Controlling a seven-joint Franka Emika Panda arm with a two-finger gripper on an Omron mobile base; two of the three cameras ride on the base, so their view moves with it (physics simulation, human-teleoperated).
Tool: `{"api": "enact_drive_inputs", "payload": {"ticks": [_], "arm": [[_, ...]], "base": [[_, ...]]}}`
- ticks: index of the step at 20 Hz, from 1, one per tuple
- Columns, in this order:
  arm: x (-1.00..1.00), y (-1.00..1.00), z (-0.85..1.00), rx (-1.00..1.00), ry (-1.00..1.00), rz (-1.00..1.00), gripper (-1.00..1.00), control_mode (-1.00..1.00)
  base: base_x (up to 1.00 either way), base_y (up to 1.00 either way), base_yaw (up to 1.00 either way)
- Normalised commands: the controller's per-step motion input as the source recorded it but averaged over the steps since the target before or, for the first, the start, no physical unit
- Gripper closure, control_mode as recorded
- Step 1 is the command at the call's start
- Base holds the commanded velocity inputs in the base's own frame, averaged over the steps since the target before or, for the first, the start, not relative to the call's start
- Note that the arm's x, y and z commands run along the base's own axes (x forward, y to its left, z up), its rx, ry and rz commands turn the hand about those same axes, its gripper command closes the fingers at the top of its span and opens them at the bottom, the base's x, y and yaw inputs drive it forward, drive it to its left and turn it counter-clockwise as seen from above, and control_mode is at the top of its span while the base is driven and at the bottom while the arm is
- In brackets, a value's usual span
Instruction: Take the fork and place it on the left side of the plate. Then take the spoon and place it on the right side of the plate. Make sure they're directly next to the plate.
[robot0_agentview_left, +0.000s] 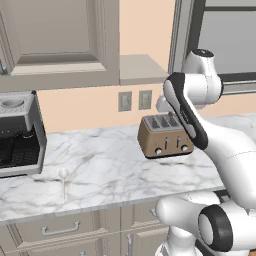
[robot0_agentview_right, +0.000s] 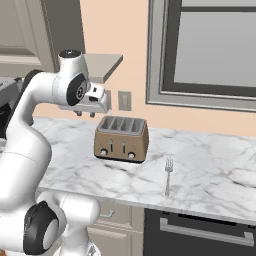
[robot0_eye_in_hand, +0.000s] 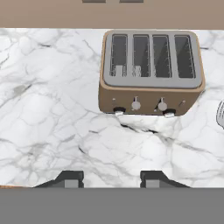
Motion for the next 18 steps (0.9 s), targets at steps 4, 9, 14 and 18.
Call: {"api": "enact_drive_inputs", "payload": {"ticks": [4,9,14,18], "arm": [[-0.13,-0.01,-0.02,0.02,0.00,0.00,-1.00,-1.00],[-0.39,-0.33,-0.14,0.05,-0.02,0.00,-1.00,-1.00],[-0.29,-0.69,-0.25,0.12,0.00,0.00,-1.00,-1.00],[-0.20,-0.81,-0.27,0.10,0.00,0.00,-1.00,-1.00]], "base": [[0.00,0.00,0.00],[0.00,0.00,0.00],[0.00,0.00,0.00],[0.00,0.00,0.00]]}}
